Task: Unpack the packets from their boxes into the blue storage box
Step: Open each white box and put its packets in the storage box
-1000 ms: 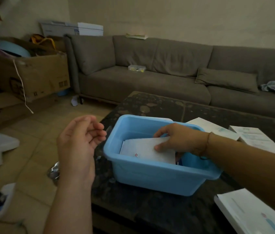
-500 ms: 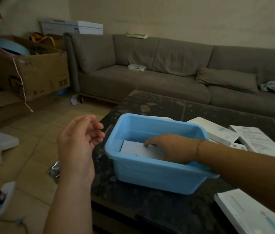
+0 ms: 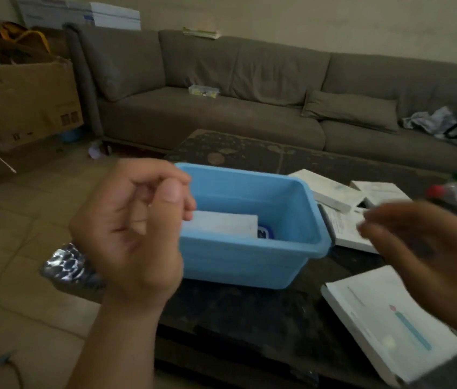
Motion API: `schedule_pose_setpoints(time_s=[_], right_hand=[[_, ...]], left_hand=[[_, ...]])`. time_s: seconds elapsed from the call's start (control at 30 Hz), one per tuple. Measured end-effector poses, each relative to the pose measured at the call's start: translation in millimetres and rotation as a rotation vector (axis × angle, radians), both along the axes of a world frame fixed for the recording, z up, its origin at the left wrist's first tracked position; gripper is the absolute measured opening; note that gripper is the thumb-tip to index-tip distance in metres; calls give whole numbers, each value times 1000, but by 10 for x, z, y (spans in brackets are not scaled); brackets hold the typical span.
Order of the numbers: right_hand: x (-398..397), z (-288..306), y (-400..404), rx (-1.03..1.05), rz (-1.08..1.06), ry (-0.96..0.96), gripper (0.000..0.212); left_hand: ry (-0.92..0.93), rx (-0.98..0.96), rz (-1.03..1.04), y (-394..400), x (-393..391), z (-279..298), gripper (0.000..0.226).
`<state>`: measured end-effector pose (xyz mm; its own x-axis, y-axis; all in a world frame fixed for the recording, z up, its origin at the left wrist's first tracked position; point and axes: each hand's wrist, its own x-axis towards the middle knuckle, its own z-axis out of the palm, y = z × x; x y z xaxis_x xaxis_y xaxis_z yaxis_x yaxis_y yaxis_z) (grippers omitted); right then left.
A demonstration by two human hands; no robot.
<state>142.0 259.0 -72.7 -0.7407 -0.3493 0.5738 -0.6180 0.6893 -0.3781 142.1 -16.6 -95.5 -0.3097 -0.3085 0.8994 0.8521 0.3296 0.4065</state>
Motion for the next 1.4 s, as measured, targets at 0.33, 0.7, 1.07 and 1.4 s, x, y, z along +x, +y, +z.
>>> schedule_pose_setpoints(time_s=[0.33,0.7,1.07,1.4], right_hand=[[511,-885,752,461,26,-237,46],[561,-962,726,-271,-211,-109,32],[586,-891,727,-581,-293,-143,17],[601,-953,714,-675,-284,-96,11]], left_hand=[[27,-520,-213,1014,122,-627,32],[-207,-814,-362,1371,67,-1054,16],[-249,-960,-360,1852,53,-1012,41],[-32,-876,-230,1861,12,-1058,21]])
